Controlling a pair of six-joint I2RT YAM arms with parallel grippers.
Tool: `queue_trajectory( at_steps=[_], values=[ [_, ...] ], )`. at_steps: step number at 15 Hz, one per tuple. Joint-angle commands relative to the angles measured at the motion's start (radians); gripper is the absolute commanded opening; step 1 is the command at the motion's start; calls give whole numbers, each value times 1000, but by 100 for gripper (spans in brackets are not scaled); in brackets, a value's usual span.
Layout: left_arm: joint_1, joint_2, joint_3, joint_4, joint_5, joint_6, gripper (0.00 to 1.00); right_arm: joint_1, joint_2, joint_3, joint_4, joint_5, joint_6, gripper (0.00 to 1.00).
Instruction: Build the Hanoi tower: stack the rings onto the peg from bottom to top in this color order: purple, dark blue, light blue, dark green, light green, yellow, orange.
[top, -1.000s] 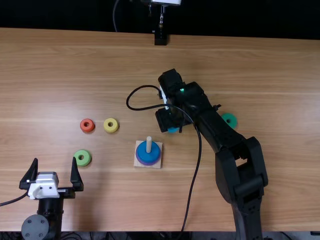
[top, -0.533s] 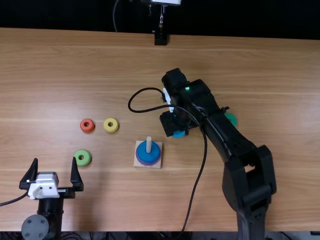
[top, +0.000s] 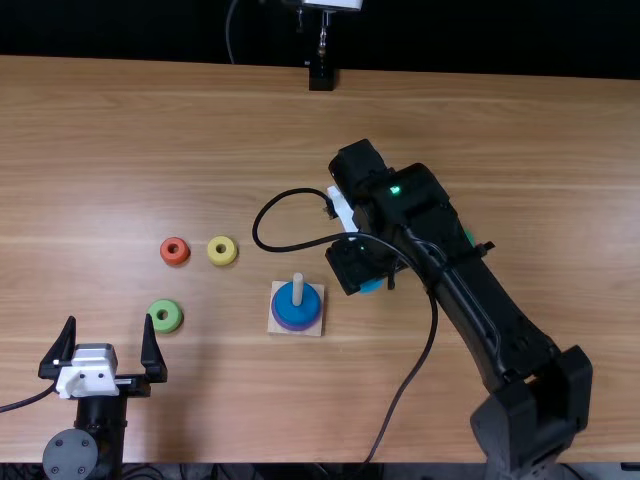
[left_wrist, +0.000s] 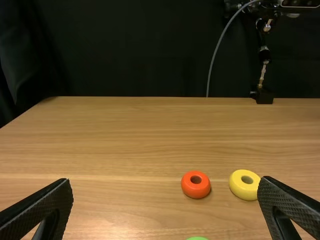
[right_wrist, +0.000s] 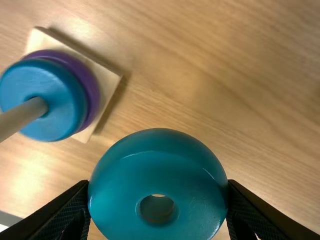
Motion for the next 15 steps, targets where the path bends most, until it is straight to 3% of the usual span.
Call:
queue_trajectory(
  at_steps=[1,3,4,9,15],
  values=[
    [10,-7,-33,-39,17,12,100,15,-74,67,-11,0,-18,0],
    [10,-7,-33,-39,17,12,100,51,-77,84,-48,0,-52,0],
    [10,-7,-33,-39,17,12,100,66,-77,128,-57,0,-53,0],
    [10,-7,-33,-39,17,12,100,138,-74,277,-126,0,-46,0],
    [10,-7,-33,-39,17,12,100,175,-69,316,-124,-2,-41,0]
  ],
)
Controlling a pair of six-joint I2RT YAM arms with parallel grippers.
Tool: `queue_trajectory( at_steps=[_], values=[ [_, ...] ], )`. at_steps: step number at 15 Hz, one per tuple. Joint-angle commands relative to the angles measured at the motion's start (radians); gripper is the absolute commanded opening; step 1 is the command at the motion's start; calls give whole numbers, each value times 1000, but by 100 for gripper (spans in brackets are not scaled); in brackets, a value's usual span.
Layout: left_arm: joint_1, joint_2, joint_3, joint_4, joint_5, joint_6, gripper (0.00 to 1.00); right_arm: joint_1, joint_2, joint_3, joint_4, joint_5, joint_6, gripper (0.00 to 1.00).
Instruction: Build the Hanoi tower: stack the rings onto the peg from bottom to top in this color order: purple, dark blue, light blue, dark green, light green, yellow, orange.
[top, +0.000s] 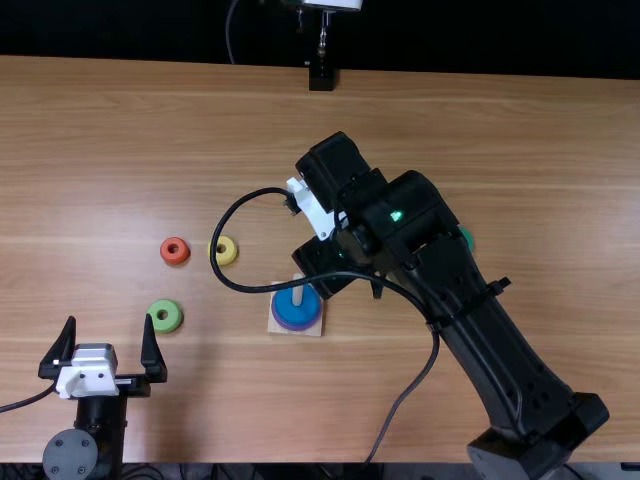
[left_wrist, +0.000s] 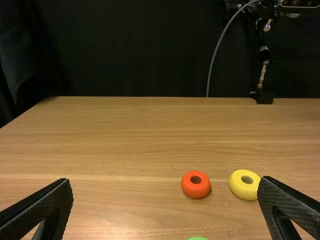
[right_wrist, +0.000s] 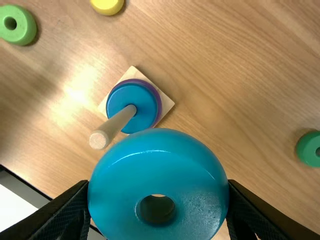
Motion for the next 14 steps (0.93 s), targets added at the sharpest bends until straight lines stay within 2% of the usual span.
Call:
queue_trajectory(
  at_steps=[1,14],
  values=[
    [10,-7,-33,-39,17,11,100,33,-21,34,1,-6,1,0],
    [10,-7,-33,-39,17,11,100,88,-11,36,12,-17,5,0]
  ],
)
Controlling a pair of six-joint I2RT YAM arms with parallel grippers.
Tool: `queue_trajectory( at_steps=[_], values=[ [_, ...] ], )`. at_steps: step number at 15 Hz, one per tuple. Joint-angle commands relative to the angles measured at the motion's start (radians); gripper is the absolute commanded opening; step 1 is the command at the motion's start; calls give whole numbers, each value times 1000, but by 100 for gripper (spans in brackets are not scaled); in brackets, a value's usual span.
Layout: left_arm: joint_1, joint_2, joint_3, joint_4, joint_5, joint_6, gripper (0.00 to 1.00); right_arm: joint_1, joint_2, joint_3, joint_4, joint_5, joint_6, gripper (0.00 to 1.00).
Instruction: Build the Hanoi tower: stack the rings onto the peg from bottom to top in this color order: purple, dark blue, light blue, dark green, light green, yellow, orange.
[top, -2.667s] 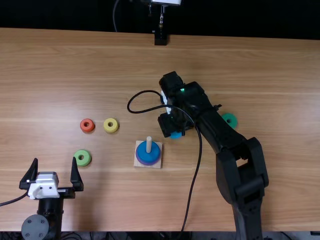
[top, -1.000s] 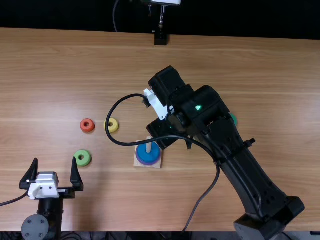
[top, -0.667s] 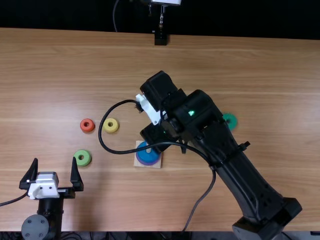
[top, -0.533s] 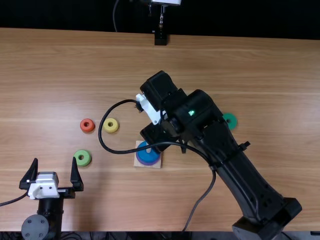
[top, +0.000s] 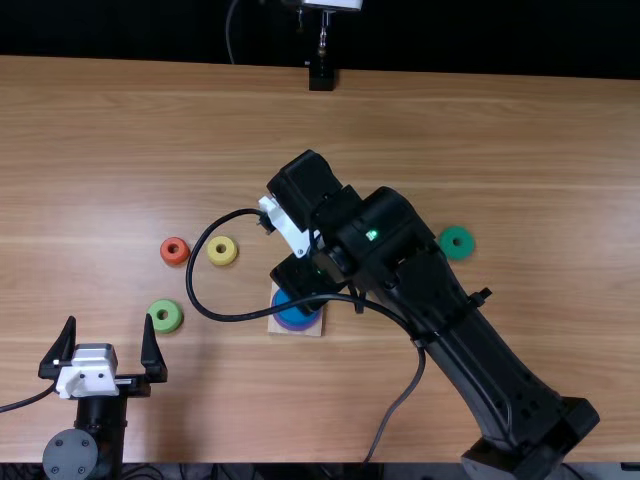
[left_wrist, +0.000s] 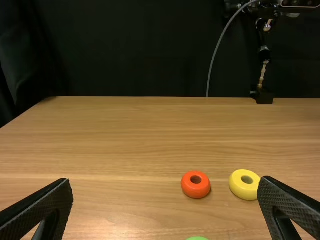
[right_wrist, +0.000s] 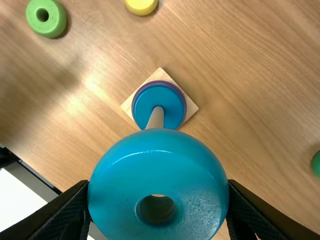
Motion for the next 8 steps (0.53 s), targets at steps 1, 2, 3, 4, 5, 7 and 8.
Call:
queue_trajectory(
  at_steps=[1,2,3,4,5,7,8],
  values=[
    [10,-7,-33,-39,17,12,100,23,-2,38,5,-11,5,0],
    [10,-7,-33,-39,17,12,100,25,6,38,7,-11,5,0],
    [10,-7,-33,-39,17,12,100,26,12,38,16,-11,5,0],
    [10,-7,-33,-39,17,12,100,28,20,38,30,-11,7,0],
    [10,-7,-33,-39,17,12,100,29,27,54,38,-11,7,0],
    [10,-7,-33,-39,17,12,100,31,50,76,34,-11,7,0],
    [10,-7,-33,-39,17,12,100,31,52,76,34,-11,7,0]
  ],
)
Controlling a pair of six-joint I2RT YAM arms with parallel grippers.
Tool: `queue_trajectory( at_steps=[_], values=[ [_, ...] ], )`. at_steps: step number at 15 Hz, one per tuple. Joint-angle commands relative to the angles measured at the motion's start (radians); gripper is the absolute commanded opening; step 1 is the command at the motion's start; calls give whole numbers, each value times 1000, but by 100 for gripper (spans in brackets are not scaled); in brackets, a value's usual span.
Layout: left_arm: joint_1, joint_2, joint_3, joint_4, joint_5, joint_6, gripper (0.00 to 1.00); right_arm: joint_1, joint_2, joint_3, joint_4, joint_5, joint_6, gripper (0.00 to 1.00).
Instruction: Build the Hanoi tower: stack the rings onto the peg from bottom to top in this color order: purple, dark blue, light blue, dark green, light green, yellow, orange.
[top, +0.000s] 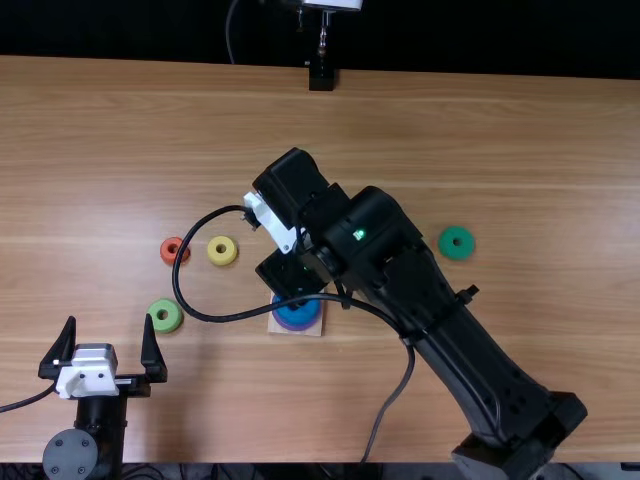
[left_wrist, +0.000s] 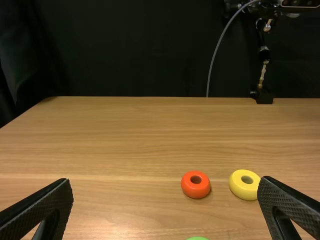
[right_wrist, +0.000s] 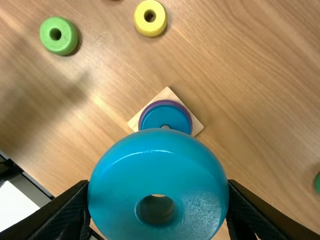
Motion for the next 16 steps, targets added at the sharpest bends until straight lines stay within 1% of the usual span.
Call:
queue_trajectory(
  at_steps=[1,16],
  values=[
    [10,-7,-33,-39,17,12,100,11,14,25,-1,-8,5,0],
    [10,-7,-33,-39,17,12,100,3,12,-53,-5,-10,4,0]
  ],
)
